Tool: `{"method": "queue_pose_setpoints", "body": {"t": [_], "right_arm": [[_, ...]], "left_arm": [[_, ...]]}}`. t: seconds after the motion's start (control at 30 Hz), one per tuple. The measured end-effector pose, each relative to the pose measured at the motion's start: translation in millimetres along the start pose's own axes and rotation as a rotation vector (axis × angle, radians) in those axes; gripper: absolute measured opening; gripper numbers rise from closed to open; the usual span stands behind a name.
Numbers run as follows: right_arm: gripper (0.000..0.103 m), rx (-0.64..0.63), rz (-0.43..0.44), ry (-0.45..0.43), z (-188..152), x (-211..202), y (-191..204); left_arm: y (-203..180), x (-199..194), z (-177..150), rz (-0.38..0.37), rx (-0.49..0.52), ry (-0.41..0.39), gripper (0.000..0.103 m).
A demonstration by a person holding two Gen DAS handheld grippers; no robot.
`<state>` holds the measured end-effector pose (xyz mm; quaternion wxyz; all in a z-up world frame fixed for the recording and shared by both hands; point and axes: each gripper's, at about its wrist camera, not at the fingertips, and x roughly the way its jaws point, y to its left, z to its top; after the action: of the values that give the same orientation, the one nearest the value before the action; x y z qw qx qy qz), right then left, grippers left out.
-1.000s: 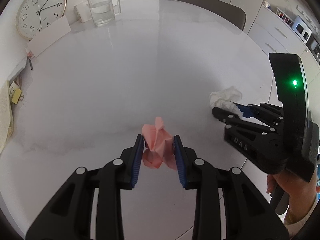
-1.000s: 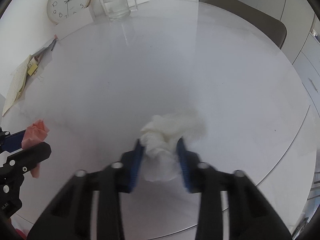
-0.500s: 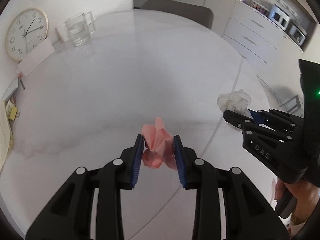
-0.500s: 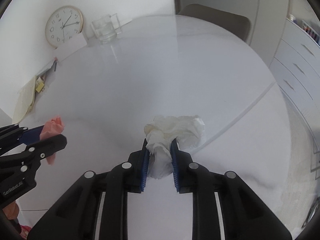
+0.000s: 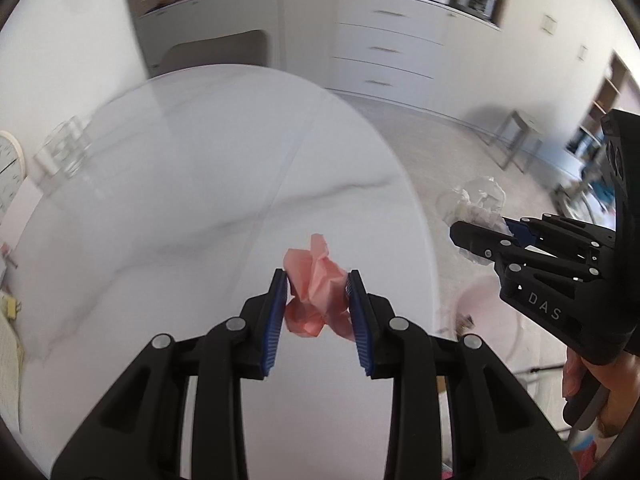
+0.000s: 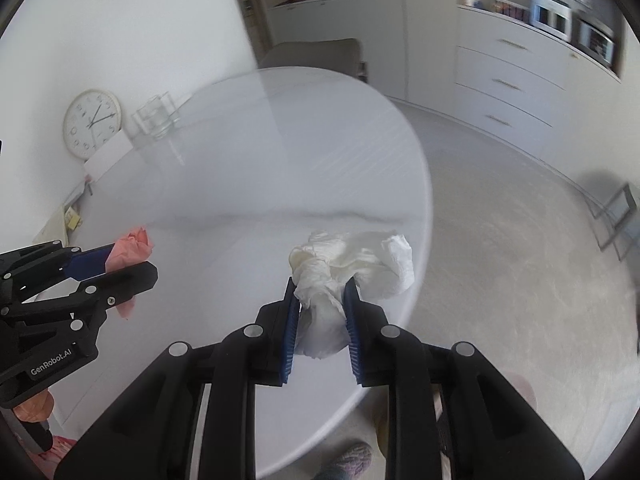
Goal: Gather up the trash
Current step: 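Carry the pink paper and white tissue with both tools to the bin, then open the left tool to drop the paper while the right tool drops the tissue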
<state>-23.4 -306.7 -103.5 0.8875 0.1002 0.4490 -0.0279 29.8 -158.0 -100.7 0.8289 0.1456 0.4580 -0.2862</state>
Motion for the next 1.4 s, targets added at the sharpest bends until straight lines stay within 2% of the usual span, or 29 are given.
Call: {"method": "queue_pose_setpoints", "body": {"t": [0.07,0.1,0.3,0.37,0.47,0.53,0.7,0.77,0.8,0.83,0.97,1.23,1.4], "right_arm": [[0.024,0.072,-0.053,-0.01,-29.8,-28.2,-32.5],[0.024,0.072,-0.053,-0.01,-29.8,-28.2,-32.5],[0.024,0.232,-0.199,-0.01,-92.4,-82.3,-109.8],[0.024,0.324,-0.262,-0.007,-125.1,-109.0,-154.1],[0.024,0.361,-0.292,-0.005,-139.4,-120.5,-172.3],[0.024,0.399,-0.324,0.003,-155.2,-130.9,-192.6],[0.025,0.46,-0.349,0.023,-184.9,-141.4,-226.8],[0.025,0.469,-0.348,0.029,-189.8,-139.0,-234.9],[0.025,0.473,-0.347,0.031,-193.6,-139.4,-239.4],[0.025,0.477,-0.343,0.033,-196.9,-138.5,-243.8],[0.025,0.484,-0.322,0.039,-202.3,-132.6,-255.2],[0.027,0.443,-0.262,0.054,-197.3,-108.0,-263.1],[0.032,0.401,-0.207,0.111,-196.6,-62.5,-263.1]], "left_arm": [[-29.2,-0.6,-4.2,-0.052,0.051,0.011,0.031],[-44.3,-0.1,-5.8,-0.076,0.075,0.017,0.031],[-139.6,13.0,-12.2,-0.24,0.225,0.072,0.031],[-178.8,23.6,-15.7,-0.305,0.276,0.108,0.031],[-231.7,43.7,-23.9,-0.38,0.334,0.161,0.031],[-263.5,60.0,-29.0,-0.403,0.375,0.187,0.031],[-317.8,102.4,-40.6,-0.393,0.47,0.257,0.033],[-332.3,115.9,-45.3,-0.387,0.482,0.301,0.046],[-337.8,118.9,-46.6,-0.387,0.482,0.313,0.049],[-341.1,123.2,-46.7,-0.384,0.481,0.324,0.058],[-346.0,122.2,-48.3,-0.356,0.462,0.313,0.08],[-306.0,111.0,-23.2,-0.245,0.391,0.272,0.094],[-262.3,98.4,-9.5,-0.178,0.269,0.263,0.095]]}}
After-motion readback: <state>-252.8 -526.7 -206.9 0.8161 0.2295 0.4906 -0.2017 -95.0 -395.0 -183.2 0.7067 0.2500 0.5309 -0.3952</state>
